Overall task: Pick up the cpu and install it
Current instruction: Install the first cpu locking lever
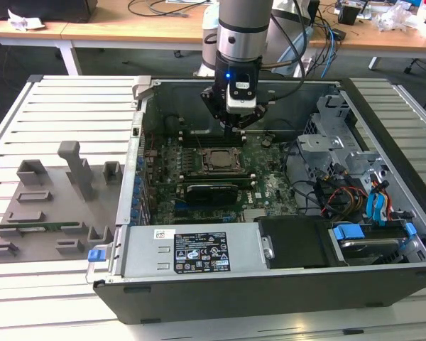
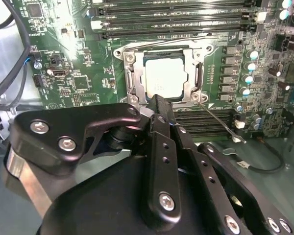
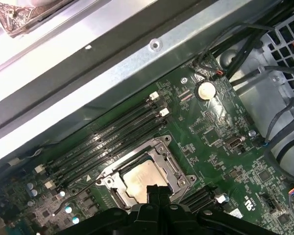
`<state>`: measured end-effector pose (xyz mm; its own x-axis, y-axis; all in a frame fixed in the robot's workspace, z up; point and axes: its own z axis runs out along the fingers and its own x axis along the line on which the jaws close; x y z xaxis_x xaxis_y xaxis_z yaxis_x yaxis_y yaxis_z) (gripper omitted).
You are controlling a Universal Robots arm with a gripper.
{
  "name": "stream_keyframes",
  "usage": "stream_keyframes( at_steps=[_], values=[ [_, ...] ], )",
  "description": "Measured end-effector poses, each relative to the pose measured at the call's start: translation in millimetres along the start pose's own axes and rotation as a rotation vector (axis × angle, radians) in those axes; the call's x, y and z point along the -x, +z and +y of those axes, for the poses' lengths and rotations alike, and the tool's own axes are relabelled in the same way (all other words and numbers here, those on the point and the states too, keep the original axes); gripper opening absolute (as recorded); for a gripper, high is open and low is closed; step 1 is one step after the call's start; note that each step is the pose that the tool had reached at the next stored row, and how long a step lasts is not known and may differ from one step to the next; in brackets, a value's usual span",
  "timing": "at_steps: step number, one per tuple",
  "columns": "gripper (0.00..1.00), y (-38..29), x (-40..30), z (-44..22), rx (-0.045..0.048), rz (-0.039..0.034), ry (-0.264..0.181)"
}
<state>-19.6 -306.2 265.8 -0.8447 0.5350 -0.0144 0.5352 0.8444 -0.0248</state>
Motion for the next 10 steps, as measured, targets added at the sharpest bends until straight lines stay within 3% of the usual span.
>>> stream_keyframes(
  at_steps=[10],
  values=[
    [0.11,0.0,0.0,0.0,0.0013,-0.0022,-0.090]
  ],
)
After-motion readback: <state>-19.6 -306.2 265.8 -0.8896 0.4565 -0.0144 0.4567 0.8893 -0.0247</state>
